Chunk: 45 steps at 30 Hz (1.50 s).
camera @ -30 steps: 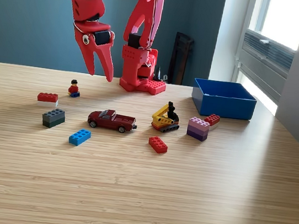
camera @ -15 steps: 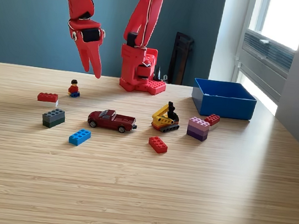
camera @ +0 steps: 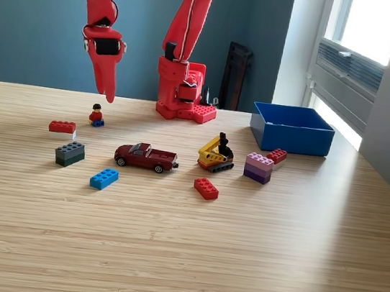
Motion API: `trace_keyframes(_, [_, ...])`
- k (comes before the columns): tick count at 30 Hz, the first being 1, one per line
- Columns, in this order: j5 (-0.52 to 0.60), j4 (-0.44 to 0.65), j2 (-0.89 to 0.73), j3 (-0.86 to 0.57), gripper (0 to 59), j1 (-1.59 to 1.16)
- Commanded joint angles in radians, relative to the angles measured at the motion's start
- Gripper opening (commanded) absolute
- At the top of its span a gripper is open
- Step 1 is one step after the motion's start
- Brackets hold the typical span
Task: Grasp a lego block and put it in the bin.
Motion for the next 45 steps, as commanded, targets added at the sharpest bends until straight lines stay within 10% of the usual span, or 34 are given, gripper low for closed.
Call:
trace_keyframes(1, [-0.365, -0.035, 0.034, -0.029, 35.7, 0.012])
trace_keyframes(20, [-0.293, -0.034, -0.126, -0.187, 37.4, -0.072])
trace_keyframes(45, [-0.397, -0.262, -0.16, 0.087, 31.1, -0.067])
